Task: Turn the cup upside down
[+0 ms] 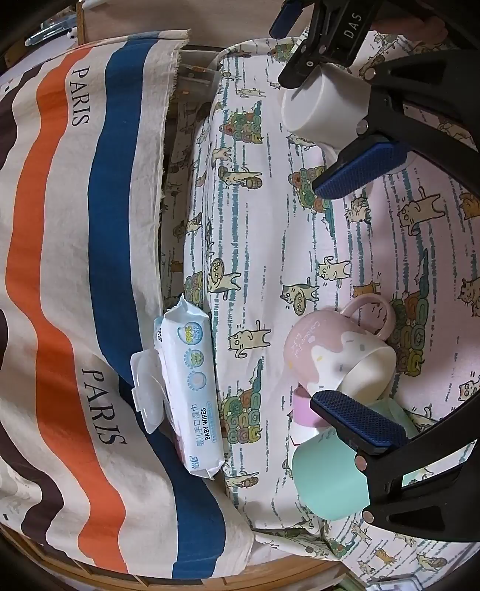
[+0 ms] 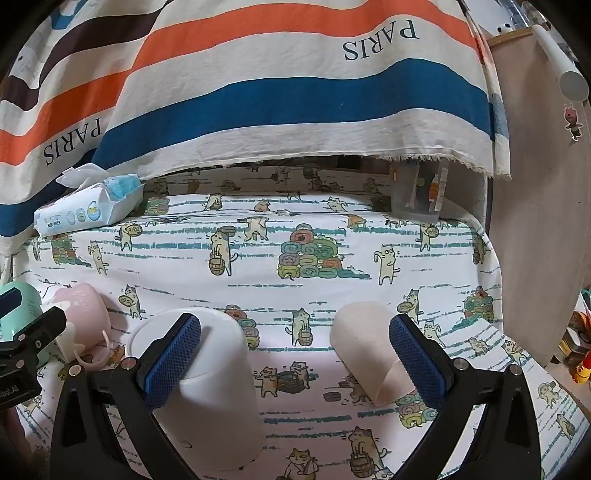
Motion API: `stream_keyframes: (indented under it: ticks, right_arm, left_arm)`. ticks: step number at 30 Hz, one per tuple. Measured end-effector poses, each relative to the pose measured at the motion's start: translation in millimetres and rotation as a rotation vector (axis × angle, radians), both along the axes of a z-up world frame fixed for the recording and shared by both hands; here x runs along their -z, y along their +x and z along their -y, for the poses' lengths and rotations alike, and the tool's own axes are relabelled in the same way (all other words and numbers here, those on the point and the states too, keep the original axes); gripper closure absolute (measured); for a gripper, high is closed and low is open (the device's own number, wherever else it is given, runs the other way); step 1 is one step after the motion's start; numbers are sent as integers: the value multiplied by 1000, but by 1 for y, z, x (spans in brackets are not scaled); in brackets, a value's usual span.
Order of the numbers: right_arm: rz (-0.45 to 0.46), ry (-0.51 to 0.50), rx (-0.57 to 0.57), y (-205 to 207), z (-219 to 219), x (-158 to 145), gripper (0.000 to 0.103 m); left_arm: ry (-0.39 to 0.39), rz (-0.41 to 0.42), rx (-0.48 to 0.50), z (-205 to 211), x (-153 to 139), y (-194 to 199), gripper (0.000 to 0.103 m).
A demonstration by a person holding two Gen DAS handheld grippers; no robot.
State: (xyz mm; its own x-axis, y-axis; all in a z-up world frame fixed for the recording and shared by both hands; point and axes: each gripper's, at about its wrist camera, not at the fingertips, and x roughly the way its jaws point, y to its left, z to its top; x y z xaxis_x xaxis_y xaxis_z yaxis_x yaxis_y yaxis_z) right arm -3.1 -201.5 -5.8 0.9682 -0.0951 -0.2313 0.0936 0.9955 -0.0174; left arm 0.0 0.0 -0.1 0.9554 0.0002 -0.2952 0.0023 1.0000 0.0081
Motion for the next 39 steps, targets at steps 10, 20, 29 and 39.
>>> stream_keyframes:
  ticks: [10,20,29,39]
  right_arm:
    - [6,-1,-16,-2,-2,-1,0]
    - [95,35,-40,-18,2,-13,0]
    - [111,-8,-61,-21,-5,-12,0]
    - [164,-10,-72,-29,-6,-15,1]
  left_arm:
    - [-7,0,0,0,0,-1,0]
    - [-26,58,15,-9,-6,-9,0]
    - [-15,94,11,-8,-10,-14,0]
    - [-17,67,-10,-9,-6,-10,0]
